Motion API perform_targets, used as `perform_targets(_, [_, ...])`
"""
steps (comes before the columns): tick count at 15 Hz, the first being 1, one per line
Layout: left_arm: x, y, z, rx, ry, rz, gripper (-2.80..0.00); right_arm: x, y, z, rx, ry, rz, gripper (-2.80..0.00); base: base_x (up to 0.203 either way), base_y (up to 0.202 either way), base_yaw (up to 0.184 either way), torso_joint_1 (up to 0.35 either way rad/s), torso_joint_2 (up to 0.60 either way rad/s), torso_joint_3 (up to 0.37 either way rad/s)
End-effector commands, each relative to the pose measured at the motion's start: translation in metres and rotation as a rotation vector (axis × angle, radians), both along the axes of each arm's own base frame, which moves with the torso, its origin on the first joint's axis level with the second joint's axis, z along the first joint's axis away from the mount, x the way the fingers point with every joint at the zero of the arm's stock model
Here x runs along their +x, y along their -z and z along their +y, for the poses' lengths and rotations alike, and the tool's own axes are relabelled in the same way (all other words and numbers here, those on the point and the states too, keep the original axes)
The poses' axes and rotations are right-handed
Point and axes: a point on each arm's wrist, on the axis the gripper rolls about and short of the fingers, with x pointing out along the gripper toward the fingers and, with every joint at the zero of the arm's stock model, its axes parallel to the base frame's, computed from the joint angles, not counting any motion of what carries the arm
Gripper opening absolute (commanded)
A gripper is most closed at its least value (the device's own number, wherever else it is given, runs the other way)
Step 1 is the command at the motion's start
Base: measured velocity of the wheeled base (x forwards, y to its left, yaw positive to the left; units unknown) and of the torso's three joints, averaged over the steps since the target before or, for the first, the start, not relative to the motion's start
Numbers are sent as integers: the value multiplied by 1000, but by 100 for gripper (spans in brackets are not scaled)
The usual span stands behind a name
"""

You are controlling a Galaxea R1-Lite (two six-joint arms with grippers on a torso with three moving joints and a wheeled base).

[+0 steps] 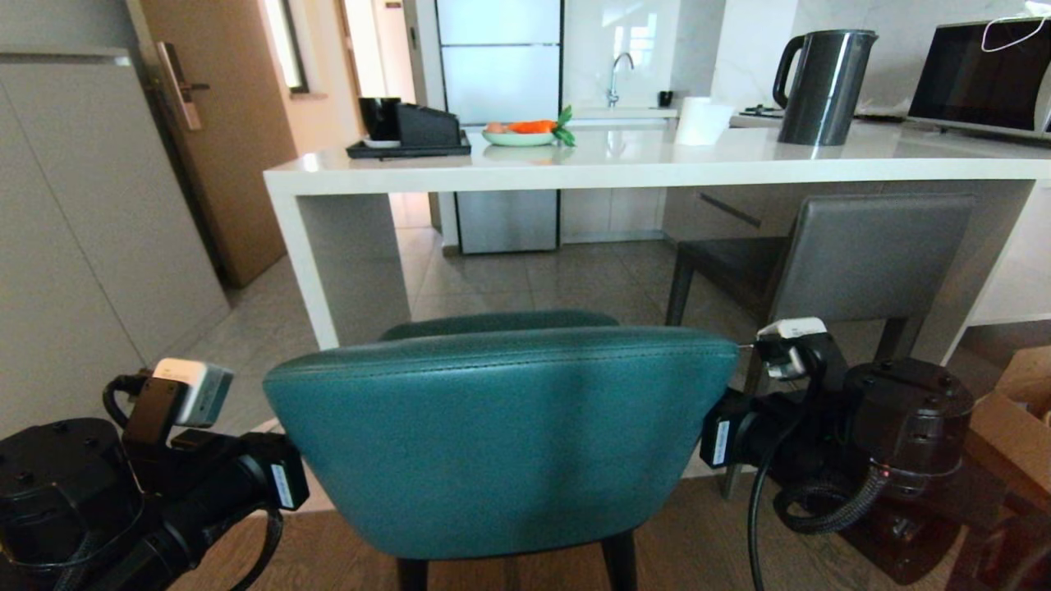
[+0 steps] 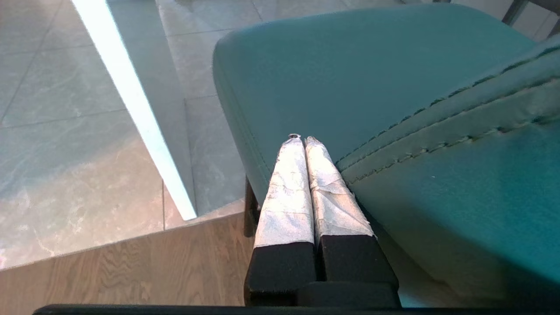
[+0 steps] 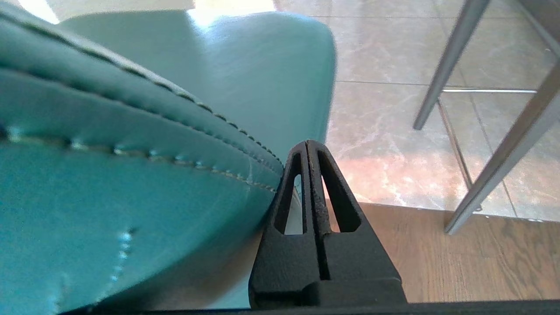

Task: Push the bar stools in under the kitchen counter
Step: Pull the blue chair out from under the dining table

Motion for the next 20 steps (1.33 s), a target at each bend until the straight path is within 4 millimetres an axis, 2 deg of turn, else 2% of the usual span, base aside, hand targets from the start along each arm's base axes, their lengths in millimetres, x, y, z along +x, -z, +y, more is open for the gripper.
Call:
perform_targets(1, [8, 6, -4, 11, 3, 27, -280, 10, 4, 6, -5, 5, 3, -280, 0, 0, 0, 0, 0, 0])
perform_targets(8, [25, 11, -9, 17, -7, 42, -280, 16, 5, 10, -5, 5, 4, -280, 0, 0, 0, 0, 0, 0])
perform_targets(11, [20, 8, -8, 1, -5, 0, -280, 12, 1, 7, 3, 6, -5, -280, 0, 0, 0, 0, 0, 0])
perform_targets(13, [15, 10, -1, -2, -33, -9, -280, 8, -2, 1, 6, 14, -10, -280, 0, 0, 0, 0, 0, 0])
perform_targets(17, [3, 16, 20, -7, -112, -21, -280, 0, -8, -25, 8, 74, -23, -280, 0, 0, 0, 0, 0, 0])
perform_targets(20, [-1, 17, 25, -16, -138, -10, -280, -10, -6, -36, 0, 90, -11, -280, 0, 0, 0, 0, 0, 0])
